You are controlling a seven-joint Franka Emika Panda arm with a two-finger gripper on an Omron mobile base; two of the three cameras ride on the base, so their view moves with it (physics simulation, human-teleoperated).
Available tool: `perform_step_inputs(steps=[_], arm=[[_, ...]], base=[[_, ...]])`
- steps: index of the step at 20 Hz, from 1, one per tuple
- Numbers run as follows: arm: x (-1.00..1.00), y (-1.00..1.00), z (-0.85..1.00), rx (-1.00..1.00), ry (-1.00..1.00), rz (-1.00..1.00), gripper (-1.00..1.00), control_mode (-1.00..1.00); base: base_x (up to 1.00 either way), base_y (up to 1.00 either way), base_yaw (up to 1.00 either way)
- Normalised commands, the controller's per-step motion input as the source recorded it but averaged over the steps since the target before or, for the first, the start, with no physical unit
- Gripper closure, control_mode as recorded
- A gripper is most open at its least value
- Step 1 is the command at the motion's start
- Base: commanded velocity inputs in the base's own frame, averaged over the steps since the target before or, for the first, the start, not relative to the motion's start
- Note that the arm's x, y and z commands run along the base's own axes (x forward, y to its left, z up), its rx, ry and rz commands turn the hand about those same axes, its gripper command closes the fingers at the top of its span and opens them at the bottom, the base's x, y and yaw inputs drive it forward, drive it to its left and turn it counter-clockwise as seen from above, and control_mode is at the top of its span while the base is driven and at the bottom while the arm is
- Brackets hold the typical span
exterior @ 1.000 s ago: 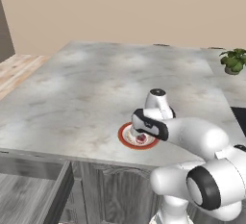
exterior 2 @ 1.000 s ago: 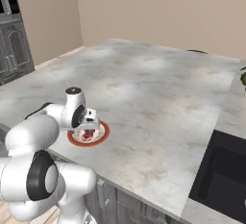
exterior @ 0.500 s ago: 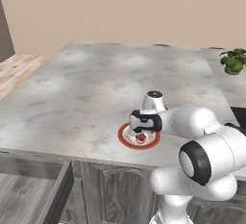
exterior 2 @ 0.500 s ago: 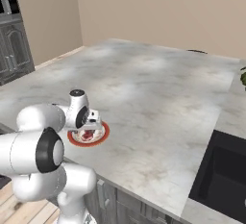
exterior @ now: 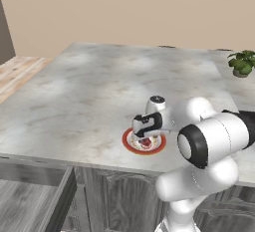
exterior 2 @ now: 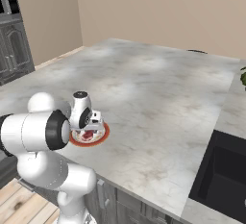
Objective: Pick up the knife from the drawer and place it on the cutting board. Then place the meat from the plate to the cutting board.
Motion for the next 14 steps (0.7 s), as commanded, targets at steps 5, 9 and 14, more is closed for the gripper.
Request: perform_step_inputs(steps=[5, 9, 14], arm=[[0.28, 0.0, -0.23, 0.0, 0.02, 0.0, -1.0, -1.0], [0.23, 0.0, -0.27, 0.0, 0.02, 0.0, -1.0, -1.0], [0.2, 0.0, -0.27, 0.0, 0.01, 0.0, -1.0, -1.0]], base=[[0.0, 0.0, 0.0], [0.0, 0.0, 0.0], [0.0, 0.0, 0.0]])
